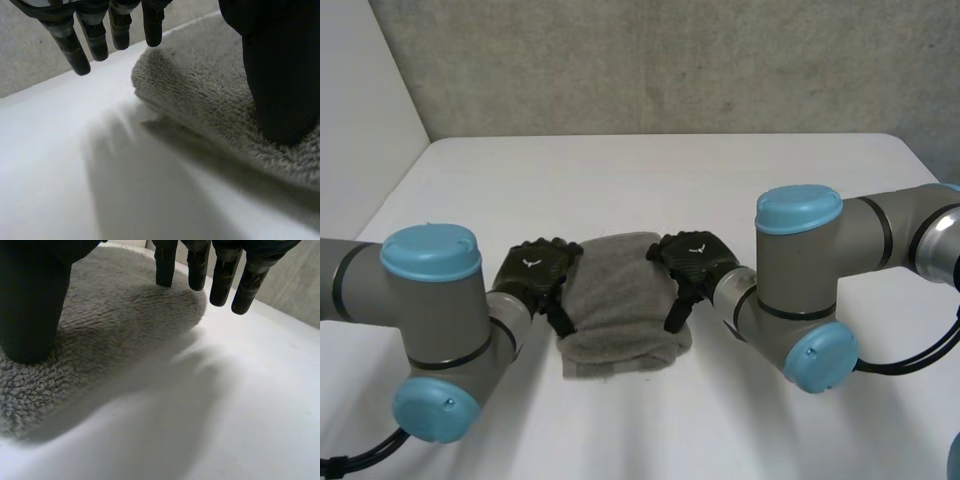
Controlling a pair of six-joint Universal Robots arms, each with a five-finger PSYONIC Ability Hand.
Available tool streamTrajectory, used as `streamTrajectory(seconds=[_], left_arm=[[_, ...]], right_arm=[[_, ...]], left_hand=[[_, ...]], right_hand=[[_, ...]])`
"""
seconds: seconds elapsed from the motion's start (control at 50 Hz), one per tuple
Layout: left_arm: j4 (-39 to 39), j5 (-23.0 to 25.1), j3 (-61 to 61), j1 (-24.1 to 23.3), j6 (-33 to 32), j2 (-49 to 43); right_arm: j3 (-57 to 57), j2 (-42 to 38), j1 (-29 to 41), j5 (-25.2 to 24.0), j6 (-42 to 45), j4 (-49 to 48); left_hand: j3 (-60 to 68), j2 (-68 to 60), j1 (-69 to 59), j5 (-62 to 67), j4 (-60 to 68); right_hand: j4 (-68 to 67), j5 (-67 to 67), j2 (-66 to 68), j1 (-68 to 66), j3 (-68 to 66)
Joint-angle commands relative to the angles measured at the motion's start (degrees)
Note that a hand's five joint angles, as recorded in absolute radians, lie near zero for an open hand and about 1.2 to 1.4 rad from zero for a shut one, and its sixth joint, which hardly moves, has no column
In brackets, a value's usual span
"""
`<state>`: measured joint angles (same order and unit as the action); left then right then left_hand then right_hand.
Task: Fold the towel.
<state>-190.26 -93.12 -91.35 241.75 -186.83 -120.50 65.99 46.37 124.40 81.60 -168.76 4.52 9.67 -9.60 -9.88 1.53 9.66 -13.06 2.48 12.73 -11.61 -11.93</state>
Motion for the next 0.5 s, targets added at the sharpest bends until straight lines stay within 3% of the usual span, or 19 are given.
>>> streamTrajectory(seconds=[0.02,0.12,0.22,0.28,0.38,0.5], left_arm=[[0.06,0.31,-0.41,-0.84,-5.74,3.96],[0.59,0.22,2.23,-3.83,-4.33,9.41],[6.63,0.13,10.03,-5.59,-0.3,15.99],[9.64,0.04,12.86,-5.32,0.85,17.5],[23.58,0.04,23.3,-0.86,6.11,22.15],[30.91,0.48,27.45,4.17,8.67,24.18]], right_arm=[[0.63,6.63,-0.12,0.32,1.95,-0.13],[0.9,14.63,-0.74,1.46,1.24,-0.65],[0.99,25.5,-3.89,9.61,-0.95,-3.81],[0.99,27.99,-4.87,11.92,-1.13,-4.7],[0.63,34.66,-8.99,18.94,-0.16,-3.65],[0.63,35.55,-10.93,18.6,-0.07,1.37]], left_hand=[[1.22,-1.29,-1.0,-0.65,1.22],[1.56,-1.62,-1.34,-0.31,1.56],[1.22,-1.29,-1.01,-0.64,1.23],[1.05,-1.12,-0.84,-0.81,1.06],[0.33,-0.4,-0.12,-1.53,0.34],[0.33,-0.4,-0.12,-1.53,0.34]], right_hand=[[3.06,-2.48,-2.73,1.61,1.93],[3.06,-2.48,-2.73,1.61,1.93],[3.06,-2.48,-2.73,1.61,1.93],[3.06,-2.48,-2.73,1.61,1.93],[3.06,-2.48,-2.73,1.61,1.93],[3.06,-2.48,-2.73,1.61,1.93]])
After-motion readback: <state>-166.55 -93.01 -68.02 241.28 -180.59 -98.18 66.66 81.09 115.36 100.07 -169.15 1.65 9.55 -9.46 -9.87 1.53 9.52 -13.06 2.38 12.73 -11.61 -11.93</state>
